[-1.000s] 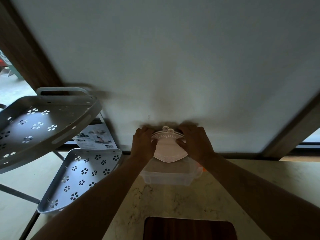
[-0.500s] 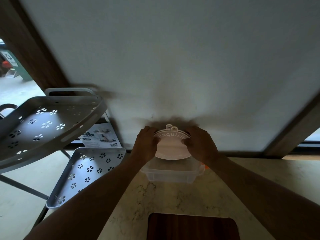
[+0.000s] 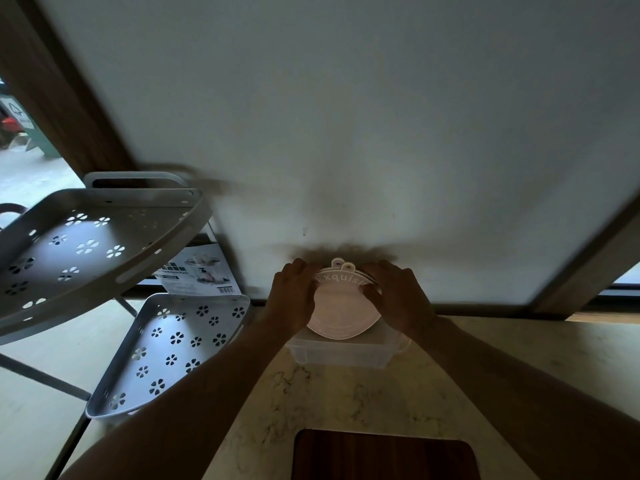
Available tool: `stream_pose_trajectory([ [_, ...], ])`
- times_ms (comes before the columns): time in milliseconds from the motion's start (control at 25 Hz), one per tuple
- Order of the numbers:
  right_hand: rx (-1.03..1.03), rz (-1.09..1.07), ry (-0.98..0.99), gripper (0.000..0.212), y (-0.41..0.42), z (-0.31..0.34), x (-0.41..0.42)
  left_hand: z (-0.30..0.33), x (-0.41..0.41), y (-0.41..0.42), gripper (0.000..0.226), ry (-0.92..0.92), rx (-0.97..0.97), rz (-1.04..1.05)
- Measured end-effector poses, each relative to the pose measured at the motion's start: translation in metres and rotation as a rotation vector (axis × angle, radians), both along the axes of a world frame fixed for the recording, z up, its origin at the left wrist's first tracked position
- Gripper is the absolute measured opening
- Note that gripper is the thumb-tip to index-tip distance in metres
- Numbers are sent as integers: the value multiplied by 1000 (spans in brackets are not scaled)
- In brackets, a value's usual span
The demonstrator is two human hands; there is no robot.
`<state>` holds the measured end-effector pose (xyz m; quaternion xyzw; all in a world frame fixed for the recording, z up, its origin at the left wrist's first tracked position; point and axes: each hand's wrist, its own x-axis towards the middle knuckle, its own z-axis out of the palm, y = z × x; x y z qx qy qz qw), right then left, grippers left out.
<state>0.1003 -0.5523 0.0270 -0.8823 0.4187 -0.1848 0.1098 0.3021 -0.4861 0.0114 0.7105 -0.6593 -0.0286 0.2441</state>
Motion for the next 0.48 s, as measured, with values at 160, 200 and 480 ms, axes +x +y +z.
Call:
stream_pose_trajectory([
  [160, -15, -14, -27, 29, -4, -1, 1, -1, -1, -3, 31, 24, -42, 9],
  [200, -26, -31, -23, 30, -5, -2, 2, -2, -1, -4, 32, 15, -52, 14],
  [480, -95, -131, -15, 43, -6, -9, 12, -9, -3, -13, 38, -9, -53, 53],
])
